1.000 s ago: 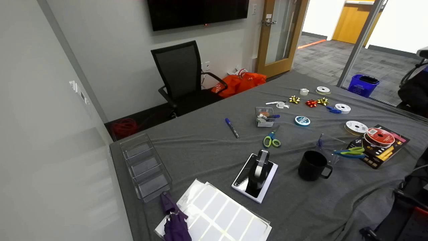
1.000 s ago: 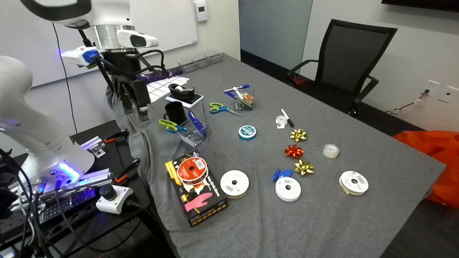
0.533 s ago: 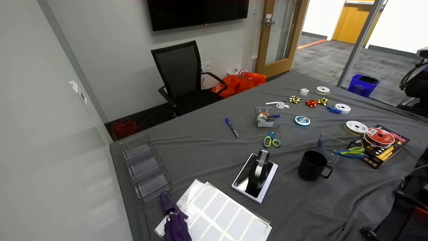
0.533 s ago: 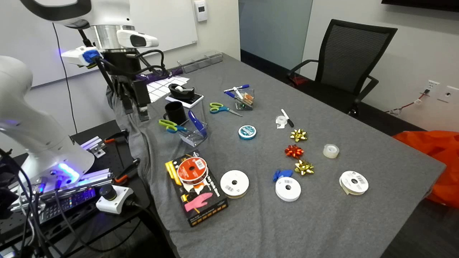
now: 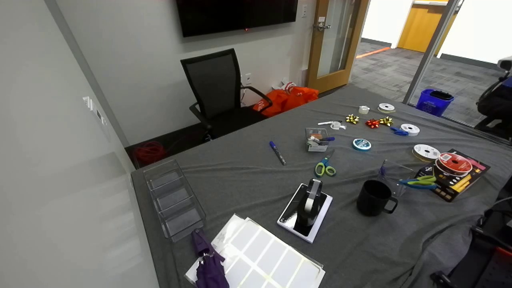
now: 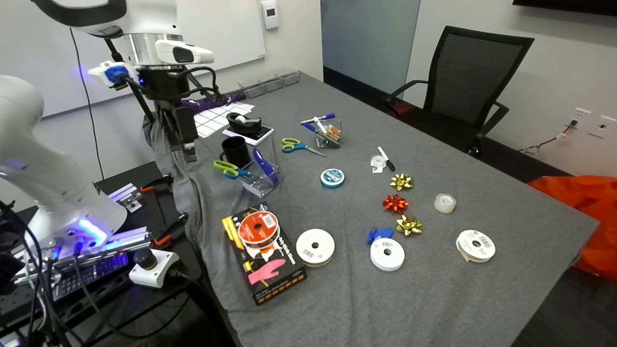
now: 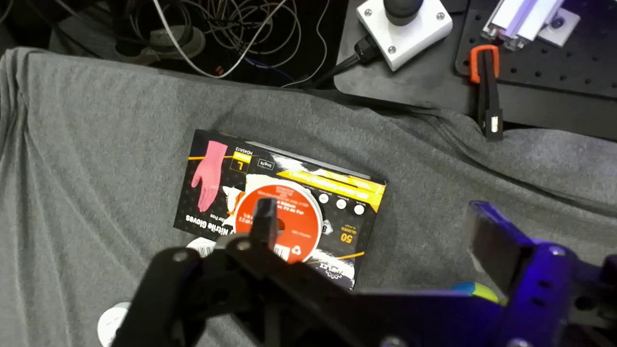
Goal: Put the blue object from the clear container in the black mug.
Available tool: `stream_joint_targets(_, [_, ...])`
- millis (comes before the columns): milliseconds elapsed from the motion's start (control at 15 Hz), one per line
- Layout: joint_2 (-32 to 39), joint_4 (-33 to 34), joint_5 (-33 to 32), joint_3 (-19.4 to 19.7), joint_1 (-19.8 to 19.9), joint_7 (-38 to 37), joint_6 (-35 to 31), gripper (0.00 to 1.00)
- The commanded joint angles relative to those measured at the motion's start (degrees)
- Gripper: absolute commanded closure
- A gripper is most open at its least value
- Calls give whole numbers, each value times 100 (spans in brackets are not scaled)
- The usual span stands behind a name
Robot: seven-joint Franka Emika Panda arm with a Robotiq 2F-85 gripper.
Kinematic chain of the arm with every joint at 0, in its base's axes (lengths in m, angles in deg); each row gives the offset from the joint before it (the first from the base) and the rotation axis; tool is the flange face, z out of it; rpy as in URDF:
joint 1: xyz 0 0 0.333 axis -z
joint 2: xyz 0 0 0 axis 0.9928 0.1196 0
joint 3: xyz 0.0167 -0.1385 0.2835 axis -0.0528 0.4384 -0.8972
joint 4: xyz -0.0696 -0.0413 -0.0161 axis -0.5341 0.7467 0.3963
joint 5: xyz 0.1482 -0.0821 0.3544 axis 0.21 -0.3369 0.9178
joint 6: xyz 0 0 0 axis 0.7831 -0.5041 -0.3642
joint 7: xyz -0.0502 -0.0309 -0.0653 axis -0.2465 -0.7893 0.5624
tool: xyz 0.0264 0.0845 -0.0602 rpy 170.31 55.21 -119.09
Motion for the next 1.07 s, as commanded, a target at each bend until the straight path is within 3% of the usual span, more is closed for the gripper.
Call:
stream_joint_targets(0, [623, 251, 447, -378, -43, -1244, 132, 0])
stream_joint_targets(333, [1594, 720, 1607, -627, -236, -2566, 192, 0])
stream_joint_targets(667, [2467, 1586, 3283, -566, -413, -2866, 411, 0])
stream_joint_targets(1000, [3314, 2413, 4448, -593, -420, -3286, 279, 0])
